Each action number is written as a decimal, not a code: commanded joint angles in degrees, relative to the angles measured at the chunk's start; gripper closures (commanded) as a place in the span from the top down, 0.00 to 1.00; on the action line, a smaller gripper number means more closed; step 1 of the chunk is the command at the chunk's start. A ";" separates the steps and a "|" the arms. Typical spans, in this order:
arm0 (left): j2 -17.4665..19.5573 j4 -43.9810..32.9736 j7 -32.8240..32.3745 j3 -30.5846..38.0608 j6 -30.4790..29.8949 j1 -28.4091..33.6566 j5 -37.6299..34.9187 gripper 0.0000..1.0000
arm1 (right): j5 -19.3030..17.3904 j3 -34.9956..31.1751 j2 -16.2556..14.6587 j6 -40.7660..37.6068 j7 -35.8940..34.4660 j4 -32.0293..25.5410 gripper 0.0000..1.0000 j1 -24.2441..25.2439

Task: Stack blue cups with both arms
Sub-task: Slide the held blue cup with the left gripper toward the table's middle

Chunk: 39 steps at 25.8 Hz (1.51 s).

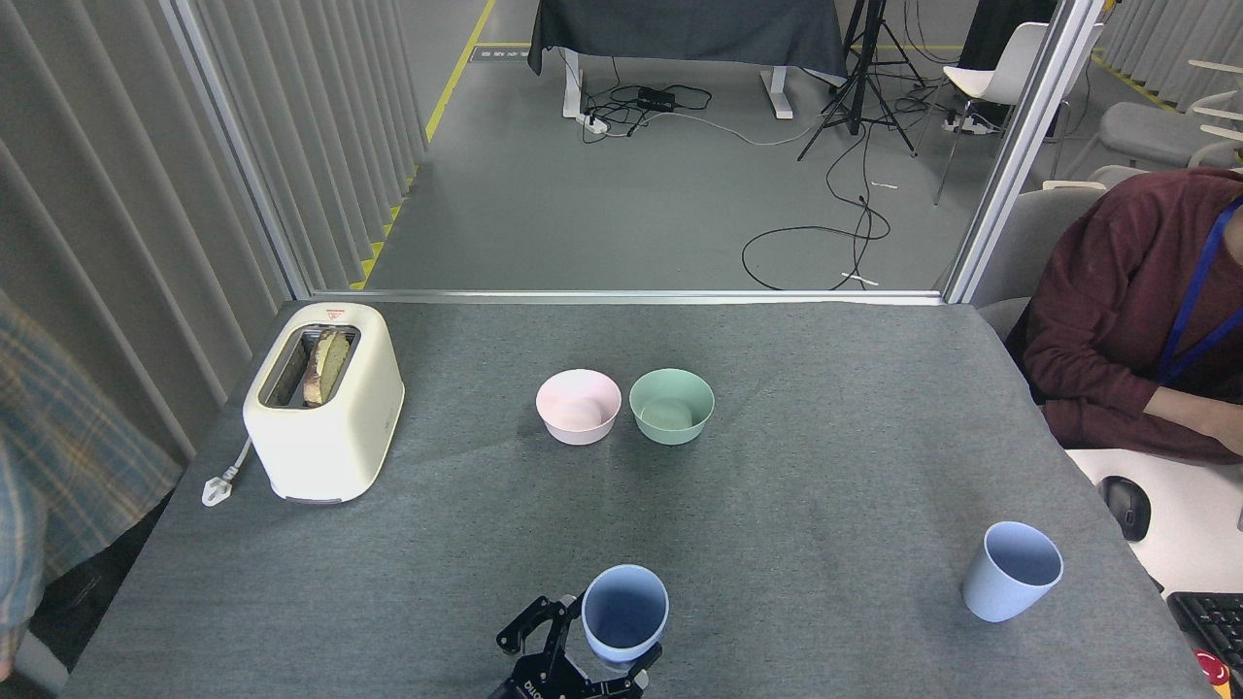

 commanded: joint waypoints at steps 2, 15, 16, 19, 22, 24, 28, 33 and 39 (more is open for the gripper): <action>-1.83 3.46 0.00 -1.22 0.09 -1.72 -1.46 0.68 | -0.01 0.12 0.08 0.00 -0.03 0.01 1.00 -0.60; -1.92 7.77 1.40 -2.18 0.09 -1.89 -1.20 0.95 | -0.10 -0.14 -0.27 -0.09 -0.03 0.01 1.00 -0.77; -1.92 7.68 1.40 -2.18 0.09 -1.89 -1.20 0.95 | -0.01 -0.14 -0.27 -0.09 -0.03 0.01 1.00 -0.77; -1.92 7.33 1.40 -2.09 0.09 -1.72 -1.11 0.96 | -0.10 -0.05 -0.01 -0.09 -0.03 0.09 1.00 -1.13; -1.56 6.80 1.49 -2.01 0.09 -1.63 -1.02 0.99 | -0.01 0.03 0.08 0.00 -0.03 0.09 1.00 -1.13; -1.39 6.71 1.49 -1.92 0.01 -1.63 -0.93 1.00 | -0.10 0.03 -0.01 0.00 -0.03 0.09 1.00 -1.13; -1.12 6.71 1.49 -2.01 -0.17 -1.37 -0.93 1.00 | -0.01 -0.05 -0.01 0.00 -0.03 0.09 1.00 -1.13; -0.25 5.48 2.19 -1.92 -0.79 -0.93 -0.85 1.00 | -0.10 -0.05 -0.09 -0.09 -0.03 0.09 1.00 -1.30; 2.13 5.13 2.81 -1.65 -1.40 -0.75 -0.49 1.00 | -0.10 0.12 -0.01 0.00 -0.03 0.09 1.00 -2.01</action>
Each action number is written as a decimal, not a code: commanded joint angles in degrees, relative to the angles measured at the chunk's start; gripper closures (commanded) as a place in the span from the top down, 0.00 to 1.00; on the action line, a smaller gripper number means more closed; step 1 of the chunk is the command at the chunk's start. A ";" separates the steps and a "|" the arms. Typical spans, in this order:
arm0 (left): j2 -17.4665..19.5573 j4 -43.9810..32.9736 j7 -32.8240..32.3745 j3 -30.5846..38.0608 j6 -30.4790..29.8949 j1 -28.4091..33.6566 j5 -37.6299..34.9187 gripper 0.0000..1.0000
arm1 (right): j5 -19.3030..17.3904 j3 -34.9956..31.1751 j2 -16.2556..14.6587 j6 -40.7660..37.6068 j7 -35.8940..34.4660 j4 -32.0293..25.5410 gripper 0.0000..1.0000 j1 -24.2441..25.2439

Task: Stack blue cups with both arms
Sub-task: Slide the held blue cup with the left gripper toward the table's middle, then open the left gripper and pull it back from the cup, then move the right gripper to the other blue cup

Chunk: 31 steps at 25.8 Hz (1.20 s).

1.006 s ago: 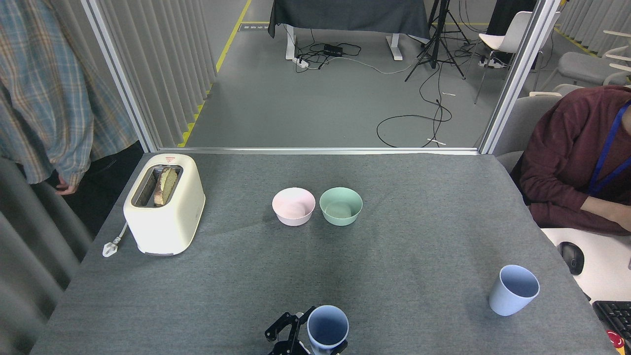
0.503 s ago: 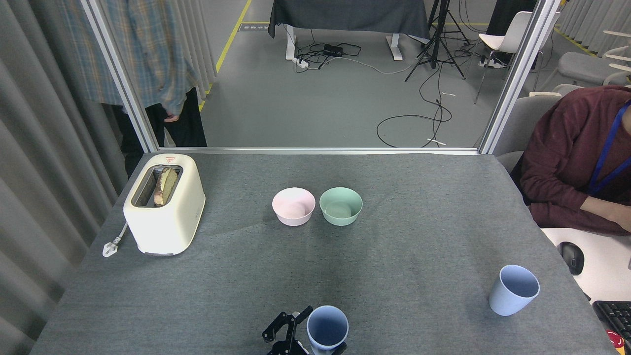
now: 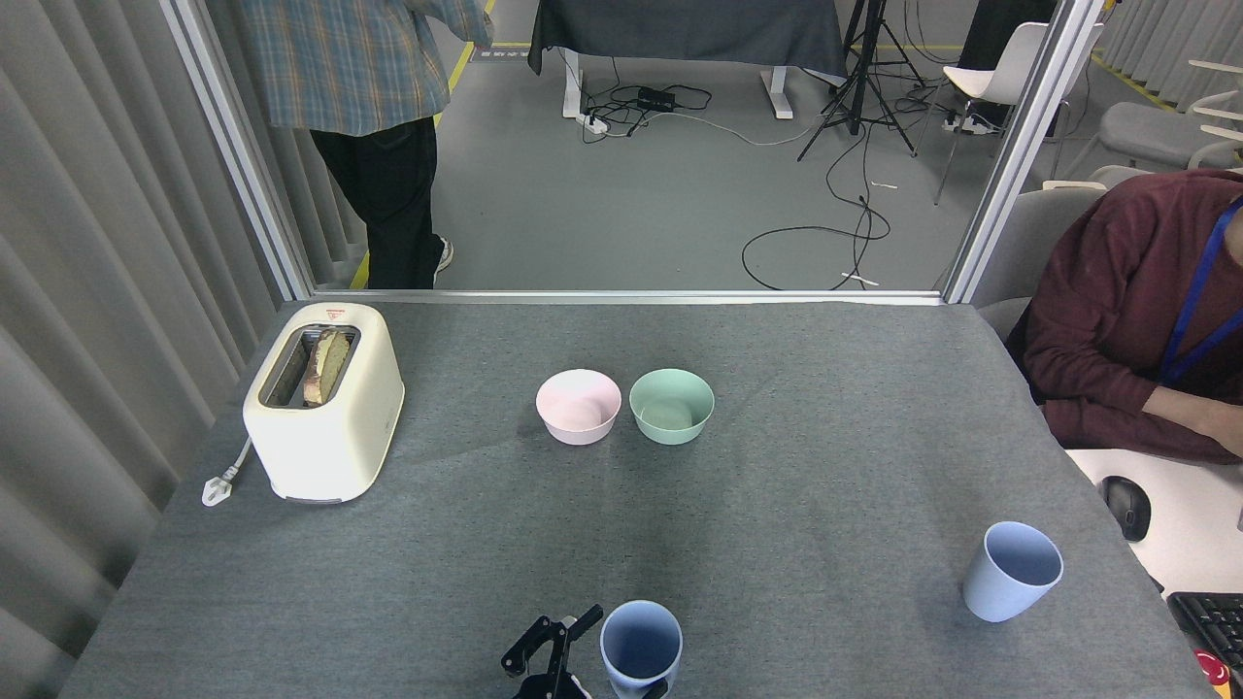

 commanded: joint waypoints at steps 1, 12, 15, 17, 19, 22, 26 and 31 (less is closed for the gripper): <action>1.77 -0.38 0.69 0.23 -0.89 0.23 0.35 1.00 | -0.04 0.06 0.05 0.01 0.02 0.00 1.00 -0.43; 5.37 -7.68 1.56 6.91 -7.66 8.93 1.32 1.00 | 0.05 0.15 0.14 0.09 0.02 0.00 1.00 -0.61; 5.81 -5.92 1.48 15.52 -5.64 9.02 2.64 1.00 | 0.05 0.06 0.05 0.09 0.02 0.00 1.00 -0.69; 5.11 -3.37 1.30 23.52 -1.78 8.05 5.27 1.00 | 0.05 0.06 -0.04 -0.08 0.02 0.00 1.00 -0.61; 4.32 -2.23 0.77 29.67 4.82 6.03 10.54 1.00 | 0.05 0.15 -0.39 -0.08 0.02 0.00 1.00 -0.61; 5.20 -1.70 0.16 31.08 10.88 4.62 18.89 1.00 | -0.04 -0.91 -0.04 0.80 0.55 1.32 1.00 -0.87; 5.20 -1.26 -1.42 31.08 11.76 5.50 21.36 1.00 | -0.48 -4.95 0.14 3.52 2.13 4.40 1.00 -5.62; 4.67 -1.79 -1.42 30.99 12.03 5.59 21.09 1.00 | -4.87 -8.82 -0.83 3.52 5.30 8.18 1.00 -8.60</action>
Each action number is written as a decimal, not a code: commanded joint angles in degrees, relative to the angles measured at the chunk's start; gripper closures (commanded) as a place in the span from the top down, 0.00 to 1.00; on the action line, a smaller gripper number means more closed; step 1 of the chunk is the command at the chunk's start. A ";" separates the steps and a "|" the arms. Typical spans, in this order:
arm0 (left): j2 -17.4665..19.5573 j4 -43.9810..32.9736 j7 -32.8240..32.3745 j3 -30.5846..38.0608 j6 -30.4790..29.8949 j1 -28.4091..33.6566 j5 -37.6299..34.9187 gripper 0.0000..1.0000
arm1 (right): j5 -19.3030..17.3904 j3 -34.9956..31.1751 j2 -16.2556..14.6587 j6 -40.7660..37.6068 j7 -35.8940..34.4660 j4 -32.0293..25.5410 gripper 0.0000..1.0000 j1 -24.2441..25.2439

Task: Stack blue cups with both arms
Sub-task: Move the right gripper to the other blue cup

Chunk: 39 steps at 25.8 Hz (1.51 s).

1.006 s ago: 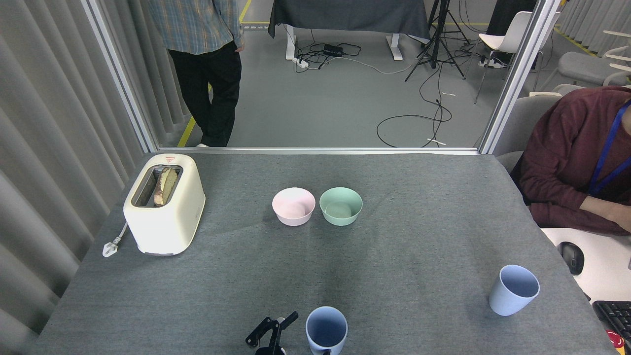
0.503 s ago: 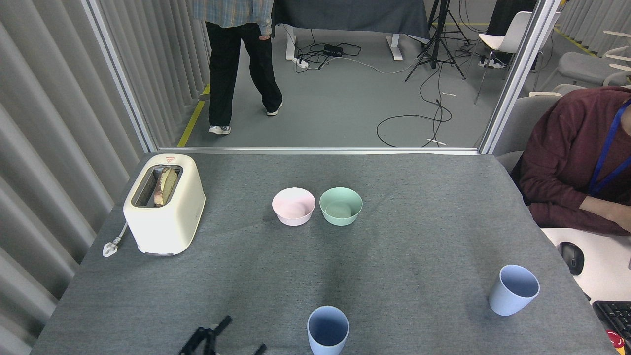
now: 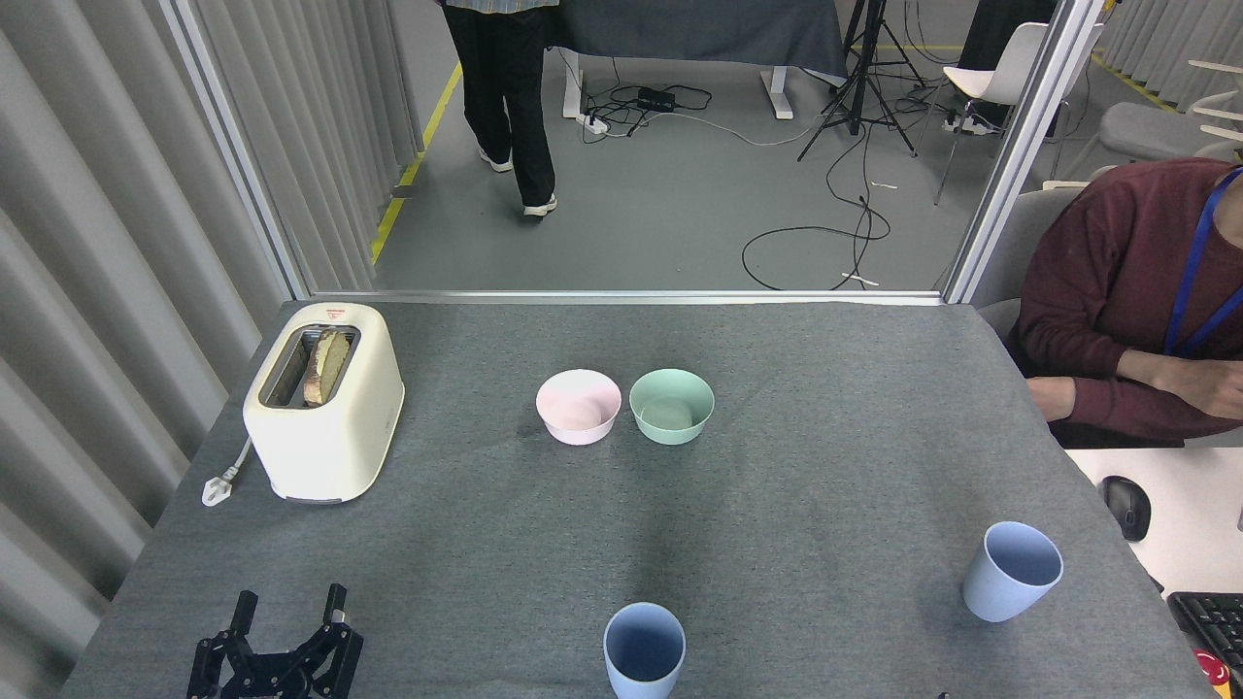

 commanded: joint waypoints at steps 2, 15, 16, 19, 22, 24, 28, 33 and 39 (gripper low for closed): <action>-0.31 -0.21 -0.14 0.02 0.34 -0.05 0.10 1.00 | -2.76 -2.09 -2.34 0.06 2.72 4.75 1.00 -4.92; -0.04 0.32 -0.14 -0.15 0.26 -0.49 0.19 1.00 | -2.41 -0.86 -7.35 -1.35 3.60 18.46 1.00 -19.24; -0.13 0.41 -0.14 -0.15 0.26 -0.49 0.19 1.00 | -2.41 -0.34 -7.79 -1.35 3.95 18.90 1.00 -20.12; -0.22 0.40 -0.14 -0.15 0.17 -0.49 0.19 1.00 | -2.50 0.28 -8.40 -1.52 4.21 22.41 1.00 -23.37; -0.31 0.23 -0.14 -0.24 -0.01 -0.49 0.19 1.00 | -2.41 0.28 -8.49 -2.05 4.21 23.99 1.00 -25.13; -0.31 0.23 -0.14 -0.24 -0.18 -0.58 0.19 1.00 | -2.41 0.28 -8.49 -2.05 4.21 24.08 1.00 -25.31; -0.04 0.32 -0.14 -0.24 -0.36 -0.58 0.19 1.00 | -2.41 0.28 -8.49 -2.05 4.21 24.17 1.00 -25.57; -0.13 0.41 -0.14 -0.24 -0.71 -0.58 0.19 1.00 | -2.58 0.19 -8.93 -2.40 4.21 24.17 1.00 -25.84; -0.13 0.41 -0.14 -0.24 -0.80 -0.67 0.10 1.00 | -2.58 0.19 -9.28 -4.25 4.13 24.17 1.00 -25.66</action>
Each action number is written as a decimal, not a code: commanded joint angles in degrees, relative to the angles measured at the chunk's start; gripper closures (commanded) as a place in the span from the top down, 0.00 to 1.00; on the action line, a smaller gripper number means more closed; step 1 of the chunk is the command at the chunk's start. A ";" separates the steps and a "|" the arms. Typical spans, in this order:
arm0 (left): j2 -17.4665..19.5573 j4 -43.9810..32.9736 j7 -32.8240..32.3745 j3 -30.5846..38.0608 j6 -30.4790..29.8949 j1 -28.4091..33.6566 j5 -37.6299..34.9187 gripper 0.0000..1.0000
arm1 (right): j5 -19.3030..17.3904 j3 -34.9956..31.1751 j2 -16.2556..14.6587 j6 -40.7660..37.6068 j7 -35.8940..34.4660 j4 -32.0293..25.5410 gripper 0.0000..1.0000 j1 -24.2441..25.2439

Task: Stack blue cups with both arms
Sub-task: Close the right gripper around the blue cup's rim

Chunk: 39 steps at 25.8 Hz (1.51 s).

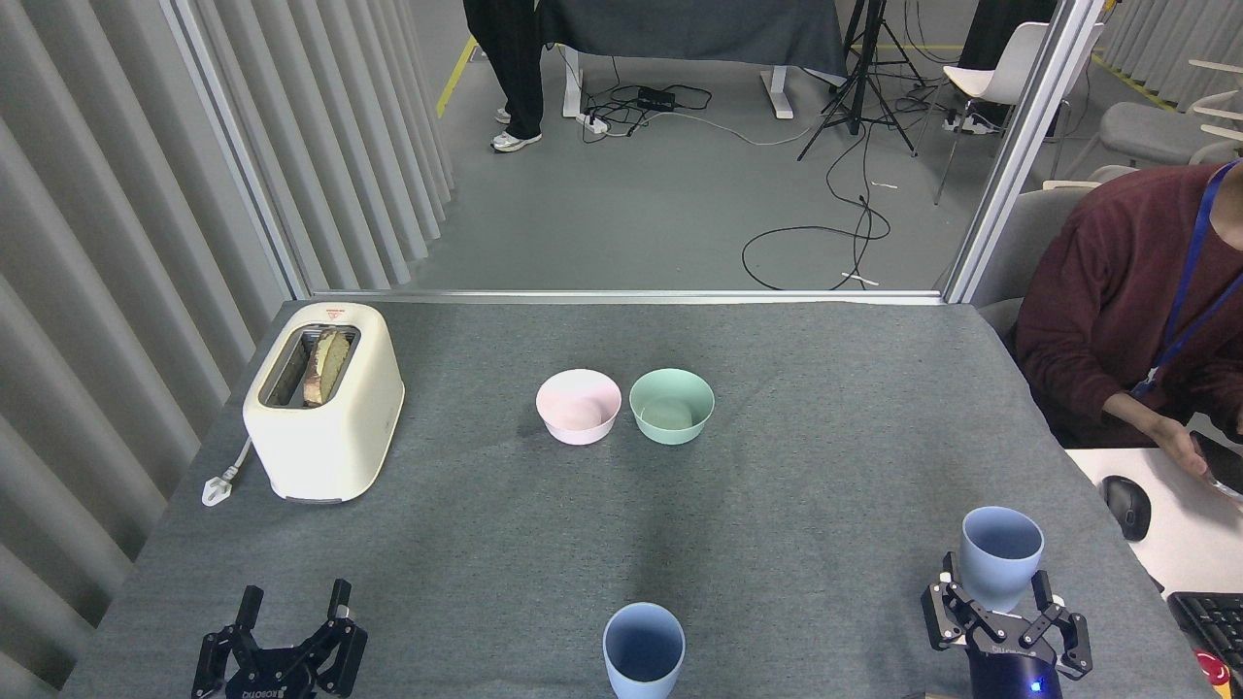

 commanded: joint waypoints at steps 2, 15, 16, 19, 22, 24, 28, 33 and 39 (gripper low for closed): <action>-0.01 0.01 -0.01 0.00 -0.09 -0.01 -0.05 1.00 | -0.02 -0.01 -0.41 -1.53 -0.16 0.00 1.00 0.08; -0.01 0.01 -0.01 -0.09 -0.09 0.07 -0.05 1.00 | -0.46 -0.71 -0.94 -2.23 -0.42 -0.18 1.00 2.98; -0.01 0.01 -0.01 -0.53 -0.09 0.07 -0.05 1.00 | -0.63 -0.89 -1.11 -2.32 -0.42 -0.18 1.00 2.89; 0.08 0.01 -0.01 -1.49 0.00 0.07 -0.13 1.00 | -1.33 -1.59 -2.34 -3.20 -0.25 0.00 1.00 2.37; 0.08 -0.08 -0.01 -1.58 0.00 0.07 -0.13 1.00 | -1.42 -1.59 -3.22 -3.38 -0.16 0.88 1.00 1.22; 0.08 -0.08 -0.01 -1.58 0.00 0.16 -0.13 1.00 | -1.33 -1.59 -3.31 -3.38 -0.16 1.84 1.00 0.26; 0.26 0.01 -0.01 -1.58 0.00 0.16 -0.22 1.00 | -1.25 -1.59 -3.84 -3.20 -0.16 2.46 1.00 -0.36; 0.43 -0.08 -0.01 -1.58 0.00 0.51 -0.22 1.00 | -0.98 -1.33 -4.01 -3.02 -0.16 6.68 1.00 -4.66; 0.52 -0.08 0.08 -1.49 0.00 0.60 -0.22 1.00 | -0.46 -0.89 -3.66 -3.02 -0.42 7.82 0.82 -5.72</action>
